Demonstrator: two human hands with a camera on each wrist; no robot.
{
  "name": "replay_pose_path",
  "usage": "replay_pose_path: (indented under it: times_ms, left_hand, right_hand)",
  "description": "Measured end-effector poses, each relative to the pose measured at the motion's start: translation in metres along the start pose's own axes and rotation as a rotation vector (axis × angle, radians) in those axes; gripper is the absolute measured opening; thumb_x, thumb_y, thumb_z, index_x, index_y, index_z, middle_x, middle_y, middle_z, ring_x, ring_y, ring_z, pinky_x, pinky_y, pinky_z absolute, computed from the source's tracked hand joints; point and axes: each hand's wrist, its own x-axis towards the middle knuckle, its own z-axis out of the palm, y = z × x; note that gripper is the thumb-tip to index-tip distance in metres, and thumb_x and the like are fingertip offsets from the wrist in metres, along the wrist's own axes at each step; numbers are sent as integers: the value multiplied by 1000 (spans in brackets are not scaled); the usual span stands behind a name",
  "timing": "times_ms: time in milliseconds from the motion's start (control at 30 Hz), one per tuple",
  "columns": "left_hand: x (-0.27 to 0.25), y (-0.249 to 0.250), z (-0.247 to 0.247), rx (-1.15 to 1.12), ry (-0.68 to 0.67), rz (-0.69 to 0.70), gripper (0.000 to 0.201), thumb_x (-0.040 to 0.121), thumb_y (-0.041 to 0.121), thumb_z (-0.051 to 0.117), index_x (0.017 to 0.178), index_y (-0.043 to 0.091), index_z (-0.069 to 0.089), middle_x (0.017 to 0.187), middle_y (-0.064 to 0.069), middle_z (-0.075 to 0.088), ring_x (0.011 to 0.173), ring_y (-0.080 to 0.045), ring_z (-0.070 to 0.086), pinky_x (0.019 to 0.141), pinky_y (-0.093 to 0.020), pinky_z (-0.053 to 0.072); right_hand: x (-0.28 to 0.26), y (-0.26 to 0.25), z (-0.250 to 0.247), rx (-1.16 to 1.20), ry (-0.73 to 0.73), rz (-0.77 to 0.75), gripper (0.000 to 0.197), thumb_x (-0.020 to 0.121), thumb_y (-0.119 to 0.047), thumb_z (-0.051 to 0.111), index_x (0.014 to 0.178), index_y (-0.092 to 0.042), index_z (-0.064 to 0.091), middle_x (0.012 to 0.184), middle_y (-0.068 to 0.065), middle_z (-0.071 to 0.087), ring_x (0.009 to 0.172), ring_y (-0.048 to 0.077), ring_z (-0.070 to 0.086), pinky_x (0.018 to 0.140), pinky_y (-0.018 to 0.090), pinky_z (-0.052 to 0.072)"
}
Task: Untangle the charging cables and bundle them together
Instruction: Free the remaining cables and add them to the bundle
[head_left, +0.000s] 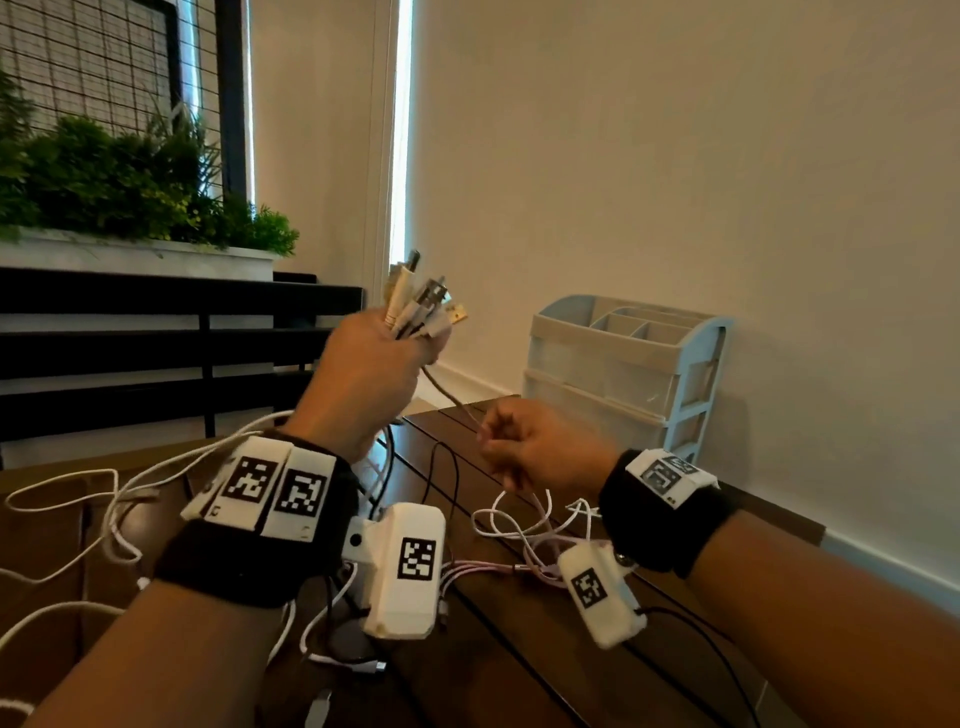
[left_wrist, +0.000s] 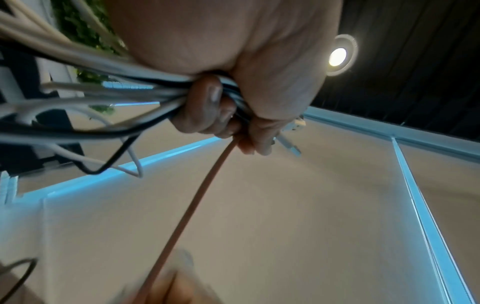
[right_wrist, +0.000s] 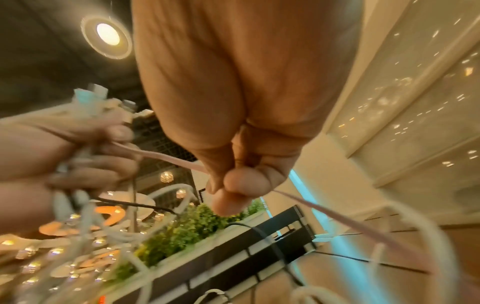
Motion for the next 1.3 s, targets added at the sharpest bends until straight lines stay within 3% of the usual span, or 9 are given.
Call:
replay_pose_path:
  times_ms: [100,233,400,567,633,767,900,1100,1300]
  left_hand:
    - [4,7,-13,-49,61,58,16,88,27,67,78,14,67,82,-13,66,75,-25,62,67,-34,50]
    - [7,10,-29,34,181,212,22,90,25,65,72,14,60,65,-2,53,44,5,45,42,-12,38]
    - [18,12,-64,105,341,344,23,90,31,63,69,21,58,65,1,52,49,-2,44,49,-17,38]
    - [17,8,-50,-22,249,225,25,91,27,63,68,19,56,59,-3,56,55,-11,55,55,-24,48]
    - [16,9,-40,-150,173,115,21,91,23,64,72,19,60,50,7,59,50,-8,61,54,-24,55]
    - [13,6,-23,-243,82,25,27,91,23,64,64,23,65,49,10,48,40,-7,41,40,-18,36]
    - [1,-7,7,-89,50,-49,13,86,25,70,82,12,70,75,-8,61,64,-19,53,58,-30,43]
    - [-7,-37,37,331,-136,-143,18,86,27,70,86,11,63,68,0,54,58,-11,49,47,-23,32]
    - [-7,-42,36,401,-221,-200,20,85,18,70,101,6,67,78,-4,59,66,-14,54,51,-24,36]
  right_hand:
    - [6,24,-15,-45,52,60,7,94,-6,55,100,-5,54,70,7,61,52,14,58,48,23,47]
    - [11,39,-34,-104,38,91,5,93,-9,58,90,-13,56,70,5,65,56,14,62,51,24,49]
    - [6,50,-53,-42,118,179,5,91,-3,59,89,-7,56,70,12,68,57,18,63,50,25,51]
    - [10,37,-48,-234,119,149,10,88,-14,66,82,-9,61,79,12,74,68,20,72,55,25,50]
    - [13,30,-44,-247,93,122,12,88,-18,67,82,-10,61,79,9,74,67,19,72,55,25,50]
    - [16,13,-35,-343,45,50,12,85,-23,71,78,-16,64,70,2,72,56,11,66,50,21,47]
    - [15,-4,-26,-388,51,-71,16,80,-27,75,75,-16,65,68,1,72,54,12,66,61,32,57]
    - [16,-21,-17,-445,166,-197,5,78,-17,74,76,-16,70,65,0,67,56,15,61,65,41,56]
    - [14,-16,-19,-453,141,-207,13,81,-16,72,92,-9,70,80,8,70,71,25,65,71,45,56]
